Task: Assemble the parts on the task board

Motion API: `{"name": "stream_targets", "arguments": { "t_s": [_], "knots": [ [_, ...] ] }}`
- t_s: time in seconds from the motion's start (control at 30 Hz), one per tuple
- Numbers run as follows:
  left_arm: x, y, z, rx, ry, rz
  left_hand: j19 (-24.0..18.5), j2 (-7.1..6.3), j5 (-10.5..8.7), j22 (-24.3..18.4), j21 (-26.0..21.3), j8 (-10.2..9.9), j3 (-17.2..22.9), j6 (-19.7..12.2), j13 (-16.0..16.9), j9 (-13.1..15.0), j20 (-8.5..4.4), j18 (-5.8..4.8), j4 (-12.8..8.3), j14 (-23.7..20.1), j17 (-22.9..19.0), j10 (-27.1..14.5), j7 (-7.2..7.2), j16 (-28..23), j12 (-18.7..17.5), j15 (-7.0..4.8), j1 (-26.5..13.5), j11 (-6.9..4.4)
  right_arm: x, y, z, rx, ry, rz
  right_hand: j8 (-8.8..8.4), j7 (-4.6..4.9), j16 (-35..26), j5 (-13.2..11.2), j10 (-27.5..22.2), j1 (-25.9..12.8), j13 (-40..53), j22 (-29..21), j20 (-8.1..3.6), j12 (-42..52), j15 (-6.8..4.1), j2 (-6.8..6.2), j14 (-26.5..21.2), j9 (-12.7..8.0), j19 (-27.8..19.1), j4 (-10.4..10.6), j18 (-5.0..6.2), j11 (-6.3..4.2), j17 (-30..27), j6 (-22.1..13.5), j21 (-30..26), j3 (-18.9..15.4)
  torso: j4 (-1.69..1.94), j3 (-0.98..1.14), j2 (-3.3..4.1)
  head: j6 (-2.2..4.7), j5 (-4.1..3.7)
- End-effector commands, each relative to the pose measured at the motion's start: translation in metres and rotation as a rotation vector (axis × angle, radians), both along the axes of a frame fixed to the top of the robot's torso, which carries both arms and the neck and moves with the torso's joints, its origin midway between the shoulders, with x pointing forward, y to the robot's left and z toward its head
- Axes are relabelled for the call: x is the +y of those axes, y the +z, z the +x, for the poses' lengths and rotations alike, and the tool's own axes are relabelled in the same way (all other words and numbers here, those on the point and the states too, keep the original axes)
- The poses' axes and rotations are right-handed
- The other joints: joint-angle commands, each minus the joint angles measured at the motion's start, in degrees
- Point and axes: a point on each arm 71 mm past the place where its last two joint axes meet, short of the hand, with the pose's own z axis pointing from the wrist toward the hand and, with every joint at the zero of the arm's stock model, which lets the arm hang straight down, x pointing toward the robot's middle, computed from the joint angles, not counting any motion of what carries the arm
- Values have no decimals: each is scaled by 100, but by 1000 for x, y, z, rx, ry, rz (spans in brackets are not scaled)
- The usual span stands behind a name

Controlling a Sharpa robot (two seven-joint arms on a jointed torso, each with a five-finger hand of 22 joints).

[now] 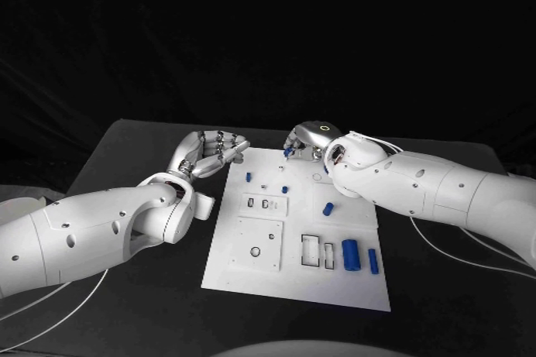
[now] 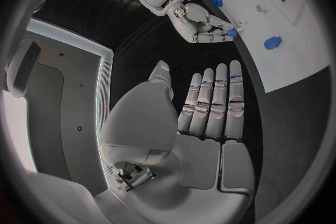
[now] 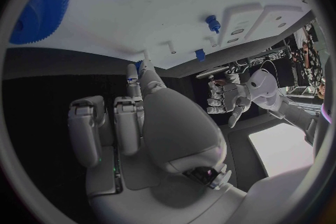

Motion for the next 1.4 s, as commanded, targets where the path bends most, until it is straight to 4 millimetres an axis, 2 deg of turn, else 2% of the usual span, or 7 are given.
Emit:
{"name": "stream_targets", "arguments": {
  "t_s": [0.03,0.33,0.83,0.97,1.4],
  "knots": [
    [-1,3,0,-19,-4,0,-24,64,28,-10,-16,-25,-30,53,9,5,1,59,-4,-44,5,15,3,-27,-17,15,9,5,4,-2,-2,23,19,-23,-2,-51,24,17,-16,-5,-7,1506,13,-23,31,-32,608,74,610,21,-39,5,1508,144,26,4,-8,2,-10,-28,-5],
    [0,3,1,-20,2,2,-24,64,28,-10,-16,-25,-30,53,9,5,1,59,-4,-44,5,15,3,-27,-17,15,9,5,3,-4,-2,30,17,-28,-3,-51,24,17,-17,-6,-7,1506,13,-24,31,-33,608,74,610,22,-39,5,1508,144,26,4,3,-1,-9,-32,-23],
    [2,3,1,-20,8,5,-32,79,33,-13,-20,-32,-35,53,10,5,4,60,-4,-53,9,13,4,-30,-18,17,12,7,5,-5,-3,47,22,-37,-6,-53,24,17,-18,-8,-7,1506,13,-27,30,-34,608,73,610,27,-39,4,1508,143,26,6,-1,-7,-18,-52,-27],
    [2,3,2,-19,8,5,-34,82,35,-13,-20,-34,-36,52,10,5,5,60,-4,-56,10,12,4,-31,-19,18,13,7,5,-6,-3,51,21,-39,-16,-57,24,16,-29,-10,-8,1506,12,-34,26,-40,608,70,610,34,-39,2,1508,133,26,9,8,-6,-16,-57,-32],
    [3,2,2,-18,13,7,-34,82,35,-13,-20,-34,-36,52,10,5,5,60,-4,-56,10,12,4,-31,-19,18,13,7,7,-8,-4,78,16,-58,-86,-77,24,16,-141,-10,-11,1506,-10,-50,-8,-76,608,47,610,72,-39,-4,1508,63,26,33,5,-5,-23,-82,-39]
  ]
}}
